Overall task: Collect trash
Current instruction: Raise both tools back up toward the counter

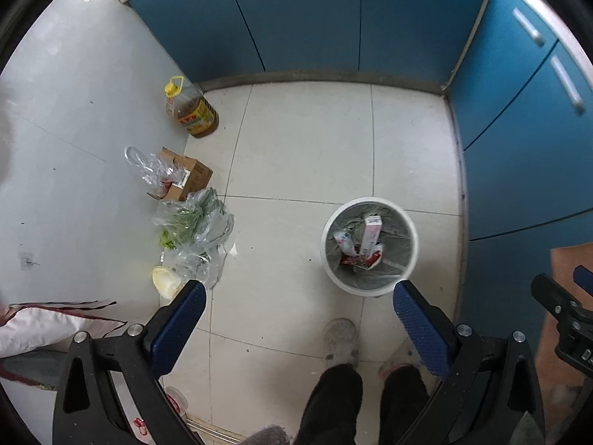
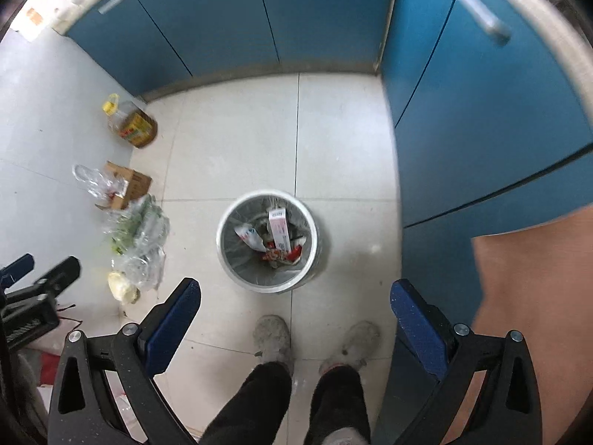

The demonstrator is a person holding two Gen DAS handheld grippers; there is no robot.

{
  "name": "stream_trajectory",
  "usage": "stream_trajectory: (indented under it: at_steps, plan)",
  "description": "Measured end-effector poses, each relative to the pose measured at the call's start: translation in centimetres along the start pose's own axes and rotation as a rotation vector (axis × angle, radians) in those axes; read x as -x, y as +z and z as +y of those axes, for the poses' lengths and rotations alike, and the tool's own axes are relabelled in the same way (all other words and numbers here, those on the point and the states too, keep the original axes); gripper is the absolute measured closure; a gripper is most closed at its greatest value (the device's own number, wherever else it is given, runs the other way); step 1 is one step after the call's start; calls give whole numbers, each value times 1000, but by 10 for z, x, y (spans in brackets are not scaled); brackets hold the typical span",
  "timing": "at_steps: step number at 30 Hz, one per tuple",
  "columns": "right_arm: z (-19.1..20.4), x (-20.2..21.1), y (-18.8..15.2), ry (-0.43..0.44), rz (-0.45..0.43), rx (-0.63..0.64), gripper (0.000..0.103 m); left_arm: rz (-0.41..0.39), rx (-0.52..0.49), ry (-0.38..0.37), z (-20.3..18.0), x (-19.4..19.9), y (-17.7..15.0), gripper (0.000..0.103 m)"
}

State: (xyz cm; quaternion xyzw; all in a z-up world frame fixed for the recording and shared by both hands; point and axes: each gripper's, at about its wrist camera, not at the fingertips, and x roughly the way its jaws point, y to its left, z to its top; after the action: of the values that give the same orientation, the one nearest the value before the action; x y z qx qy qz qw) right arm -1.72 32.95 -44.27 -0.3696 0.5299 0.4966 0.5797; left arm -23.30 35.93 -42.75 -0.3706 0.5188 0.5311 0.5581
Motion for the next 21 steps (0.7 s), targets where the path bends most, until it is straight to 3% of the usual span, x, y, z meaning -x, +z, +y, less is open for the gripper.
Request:
stream_trajectory:
  at_steps: [7, 12, 17, 21]
  plan:
    - [-1, 132, -9, 49, -120, -28, 0, -111, -48, -45, -8, 110, -5, 0]
    - [-34, 208, -21, 121, -222, -171, 0, -227, -83, -142, -25, 174, 2, 0]
    - [-98, 262, -44, 135, -309, -368, 0, -267, -199, -182, -88, 217, 17, 0]
    - [-178, 294, -83, 54, -329, -568, 0, -244, -322, -257, -163, 238, 17, 0]
